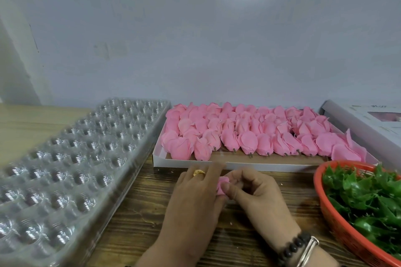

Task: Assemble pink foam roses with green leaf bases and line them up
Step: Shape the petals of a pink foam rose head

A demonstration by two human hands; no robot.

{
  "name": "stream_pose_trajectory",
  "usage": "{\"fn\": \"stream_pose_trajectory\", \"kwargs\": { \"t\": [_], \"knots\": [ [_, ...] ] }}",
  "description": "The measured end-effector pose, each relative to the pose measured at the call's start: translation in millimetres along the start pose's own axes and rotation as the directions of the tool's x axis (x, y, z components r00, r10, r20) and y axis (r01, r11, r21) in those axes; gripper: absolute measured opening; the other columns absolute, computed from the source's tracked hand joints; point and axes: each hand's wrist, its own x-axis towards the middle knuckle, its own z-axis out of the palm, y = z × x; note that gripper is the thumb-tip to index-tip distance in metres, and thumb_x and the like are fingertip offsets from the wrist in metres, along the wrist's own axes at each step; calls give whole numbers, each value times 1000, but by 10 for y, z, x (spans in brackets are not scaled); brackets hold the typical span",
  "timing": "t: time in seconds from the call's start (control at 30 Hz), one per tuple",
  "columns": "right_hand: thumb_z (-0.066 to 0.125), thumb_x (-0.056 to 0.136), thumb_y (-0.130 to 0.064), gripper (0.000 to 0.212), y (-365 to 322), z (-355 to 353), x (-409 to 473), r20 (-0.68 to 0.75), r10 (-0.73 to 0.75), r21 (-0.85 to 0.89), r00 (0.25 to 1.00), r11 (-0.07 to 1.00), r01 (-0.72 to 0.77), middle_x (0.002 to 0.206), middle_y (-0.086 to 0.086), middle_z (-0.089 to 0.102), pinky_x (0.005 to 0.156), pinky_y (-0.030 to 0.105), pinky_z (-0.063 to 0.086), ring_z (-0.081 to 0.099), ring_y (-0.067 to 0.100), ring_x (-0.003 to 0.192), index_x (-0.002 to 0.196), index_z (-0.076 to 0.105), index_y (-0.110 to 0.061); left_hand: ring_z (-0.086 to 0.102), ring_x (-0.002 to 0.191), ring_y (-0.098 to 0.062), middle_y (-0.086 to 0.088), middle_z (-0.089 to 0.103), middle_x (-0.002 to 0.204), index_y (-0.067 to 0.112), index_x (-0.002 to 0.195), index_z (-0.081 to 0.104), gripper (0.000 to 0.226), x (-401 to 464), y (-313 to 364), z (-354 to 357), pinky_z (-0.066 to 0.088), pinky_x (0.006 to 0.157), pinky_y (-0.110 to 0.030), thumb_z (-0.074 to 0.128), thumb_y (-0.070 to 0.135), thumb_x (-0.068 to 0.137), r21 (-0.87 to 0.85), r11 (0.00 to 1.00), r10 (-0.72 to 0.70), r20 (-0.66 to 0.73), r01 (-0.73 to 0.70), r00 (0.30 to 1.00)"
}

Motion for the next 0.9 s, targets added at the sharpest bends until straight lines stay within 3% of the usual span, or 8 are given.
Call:
{"fn": "stream_pose_trajectory", "kwargs": {
  "t": [0.13, 0.2, 0.33, 0.47, 0.63, 0.7, 0.8, 0.9],
  "knots": [
    [68, 75, 9, 14, 42, -4, 35, -102, 39, 71, 994, 997, -32, 63, 10, 60, 63, 25, 46, 52, 18, 62, 71, 67, -5, 54, 77, -13, 5, 55, 86, 23, 90, 39, 63, 2, -3, -12, 42, 67, -20, 87, 26, 50, 15, 1000, -13, -89, 14, 996],
    [67, 74, 9, 14, 48, -18, 44, -118, 53, 94, 992, 995, -42, 64, 16, 62, 66, 30, 46, 53, 21, 64, 71, 67, -5, 53, 73, -8, 8, 56, 82, 25, 87, 45, 60, -8, -1, 4, 41, 66, -16, 89, 29, 46, 43, 999, -1, -66, 4, 998],
    [68, 73, 10, 15, 23, 18, 31, -98, 48, 83, 994, 996, -40, 73, 26, 65, 71, 45, 49, 54, 26, 66, 71, 68, -5, 62, 66, -8, 10, 64, 76, 21, 81, 64, 47, -5, -8, 65, 41, 69, -21, 91, 26, 42, 86, 996, 30, -54, -25, 998],
    [70, 72, 9, 19, 25, 11, 30, -99, 15, 48, 995, 999, -10, 63, 13, 64, 62, 25, 47, 52, 19, 62, 66, 68, -9, 63, 64, -7, 10, 66, 69, 20, 78, 69, 44, 10, -9, 56, 49, 55, -15, 92, 23, 41, 96, 994, 46, -38, -42, 998],
    [74, 70, 4, 20, 12, 42, 41, -68, -15, -9, 998, 1000, 15, 59, 10, 57, 61, 34, 43, 49, 18, 59, 64, 68, -15, 62, 60, -5, 8, 64, 65, 19, 71, 67, 46, 21, -4, 24, 44, 53, -10, 93, 19, 34, 83, 996, 23, -32, -20, 999],
    [74, 69, 4, 24, 0, 57, 49, -42, -45, -30, 998, 999, 43, 55, 2, 53, 58, 27, 40, 47, 13, 57, 67, 68, -20, 61, 59, -4, 9, 63, 62, 19, 70, 66, 45, 27, -10, 14, 42, 49, -10, 93, 18, 35, 68, 998, 13, -34, -11, 999],
    [75, 68, 4, 20, -31, 58, 65, -3, -92, -53, 996, 994, 91, 55, 1, 55, 55, 15, 39, 47, 7, 55, 66, 67, -14, 59, 56, -5, 10, 60, 58, 20, 67, 64, 43, 42, -23, -12, 41, 44, -11, 93, 19, 36, 44, 999, 3, -38, -1, 999],
    [74, 70, 3, 21, -42, 72, 58, 16, -134, -51, 991, 990, 134, 61, 4, 62, 58, 14, 43, 51, 5, 57, 71, 69, -17, 56, 58, -3, 9, 59, 60, 19, 69, 63, 40, 60, -83, -43, 35, 44, -8, 92, 16, 42, -4, 1000, -9, -4, 9, 1000]
  ]
}}
